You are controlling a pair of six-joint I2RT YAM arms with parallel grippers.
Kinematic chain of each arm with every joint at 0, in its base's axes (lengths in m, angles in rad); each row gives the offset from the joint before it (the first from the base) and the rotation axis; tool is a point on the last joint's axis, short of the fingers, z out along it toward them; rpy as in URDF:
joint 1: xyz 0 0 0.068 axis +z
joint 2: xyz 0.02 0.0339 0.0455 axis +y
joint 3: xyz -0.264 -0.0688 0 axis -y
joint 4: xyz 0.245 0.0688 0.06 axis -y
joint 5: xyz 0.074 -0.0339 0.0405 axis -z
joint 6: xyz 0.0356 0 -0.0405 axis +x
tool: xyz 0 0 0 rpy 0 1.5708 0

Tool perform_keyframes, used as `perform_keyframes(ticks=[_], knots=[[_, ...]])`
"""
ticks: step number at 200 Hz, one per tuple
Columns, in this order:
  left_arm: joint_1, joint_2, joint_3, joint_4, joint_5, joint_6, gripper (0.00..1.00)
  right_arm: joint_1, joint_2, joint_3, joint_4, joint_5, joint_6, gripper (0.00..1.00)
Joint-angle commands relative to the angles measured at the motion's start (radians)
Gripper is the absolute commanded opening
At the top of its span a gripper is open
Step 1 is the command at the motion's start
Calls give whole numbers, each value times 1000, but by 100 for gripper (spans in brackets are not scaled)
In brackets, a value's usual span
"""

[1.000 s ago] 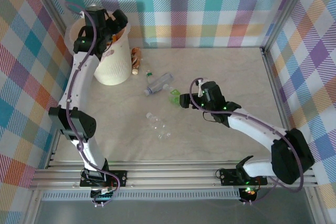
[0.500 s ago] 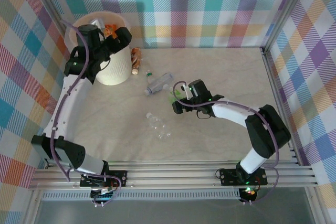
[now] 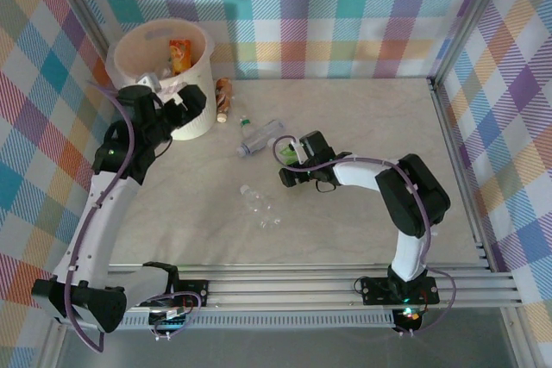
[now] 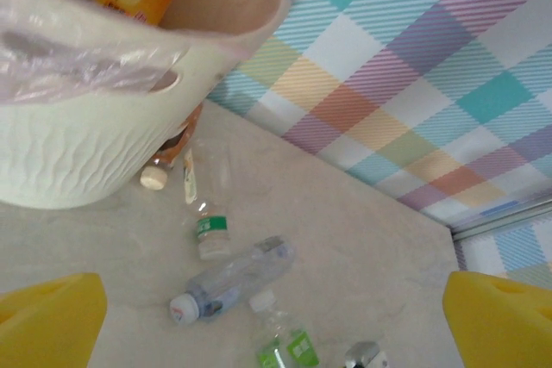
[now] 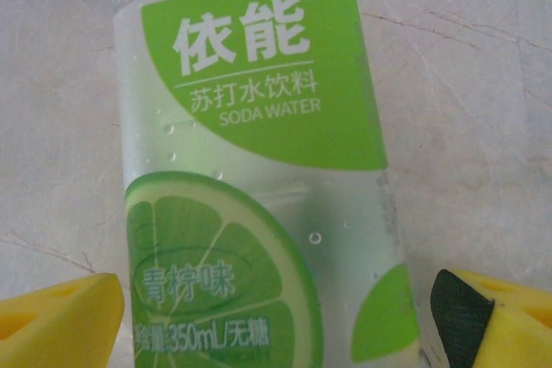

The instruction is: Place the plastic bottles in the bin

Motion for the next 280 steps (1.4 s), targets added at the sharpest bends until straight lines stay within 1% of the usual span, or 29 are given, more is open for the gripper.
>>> perform_keyframes(ticks=[1,34,59,86,101,117,140,146,150,166,180,213,246,280], knots=[[6,-38,-59,-31,21,-29,100,2,30,29,48,0,-21,90],[7,-78,-151,20,78,-58,100,4,48,30,58,9,-6,84],[6,-98,-230,59,111,-119,100,11,46,29,67,24,9,75],[0,-90,-291,98,147,-164,100,22,21,21,71,49,12,68],[-16,-72,-300,107,164,-168,100,25,-3,12,72,55,13,64],[-41,-61,-310,119,155,-172,100,31,-35,-2,77,48,14,60],[-69,-46,-336,176,162,-199,100,45,-84,-25,83,47,11,54],[-75,-39,-345,178,162,-212,100,48,-98,-31,85,45,10,53],[-80,-34,-348,221,162,-220,100,50,-108,-36,86,45,11,52],[-97,0,-347,266,183,-251,100,64,-156,-54,80,46,12,48],[-120,28,-329,270,173,-258,100,74,-204,-73,77,43,19,47],[-176,57,-308,292,155,-258,100,77,-347,-128,102,31,92,43],[-237,126,-248,307,185,-244,100,77,-484,-183,136,31,134,40],[-309,186,-220,400,250,-243,100,77,-588,-207,162,-39,175,38]])
